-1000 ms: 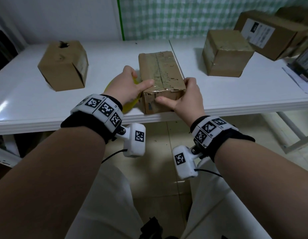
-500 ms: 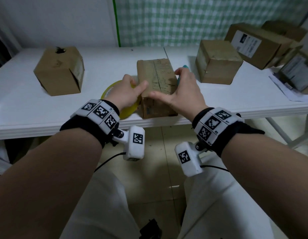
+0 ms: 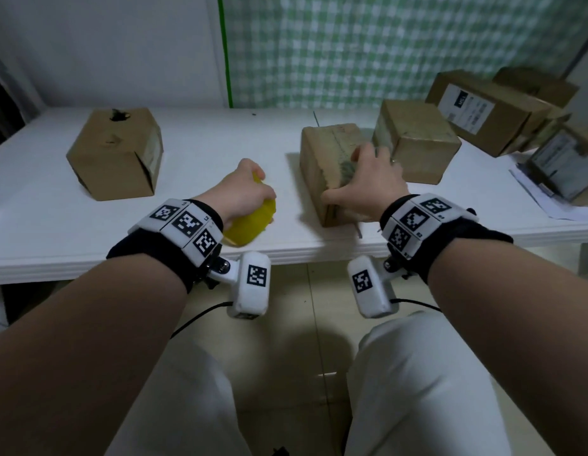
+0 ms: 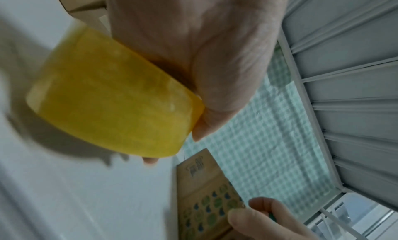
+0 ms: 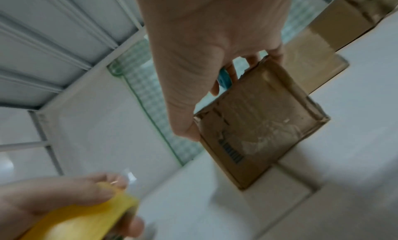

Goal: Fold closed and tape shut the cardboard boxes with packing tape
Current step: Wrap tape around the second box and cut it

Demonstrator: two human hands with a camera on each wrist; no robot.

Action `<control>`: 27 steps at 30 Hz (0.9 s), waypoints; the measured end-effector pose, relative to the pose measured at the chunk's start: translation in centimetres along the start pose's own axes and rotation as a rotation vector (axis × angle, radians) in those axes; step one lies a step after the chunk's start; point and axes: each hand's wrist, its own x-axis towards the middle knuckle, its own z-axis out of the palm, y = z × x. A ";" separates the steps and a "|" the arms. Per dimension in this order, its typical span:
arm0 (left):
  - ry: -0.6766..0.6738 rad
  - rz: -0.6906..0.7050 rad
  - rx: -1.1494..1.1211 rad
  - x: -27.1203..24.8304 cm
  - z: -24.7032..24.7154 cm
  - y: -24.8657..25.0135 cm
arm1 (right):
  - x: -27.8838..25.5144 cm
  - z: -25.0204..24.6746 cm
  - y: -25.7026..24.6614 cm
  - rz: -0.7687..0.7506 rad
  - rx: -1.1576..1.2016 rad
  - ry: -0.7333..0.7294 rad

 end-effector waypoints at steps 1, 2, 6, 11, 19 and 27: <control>0.012 -0.010 -0.006 0.3 0.1 0.2 | 0.6 -0.3 0.9 0.018 -0.024 0.027; 0.020 -0.018 0.004 0.7 0.2 0.3 | 1.2 -0.5 1.7 0.027 -0.061 0.064; 0.022 -0.036 0.053 3.1 0.9 0.9 | 4.0 -0.9 3.9 0.022 -0.193 0.136; 0.025 0.023 0.070 5.8 2.0 2.4 | 7.7 -0.8 5.2 0.080 -0.067 0.036; 0.064 0.104 0.093 10.2 3.4 5.5 | 14.0 -0.4 6.4 0.020 0.011 0.012; 0.165 0.167 0.261 16.6 4.5 7.7 | 21.1 0.2 7.2 -0.054 0.026 0.024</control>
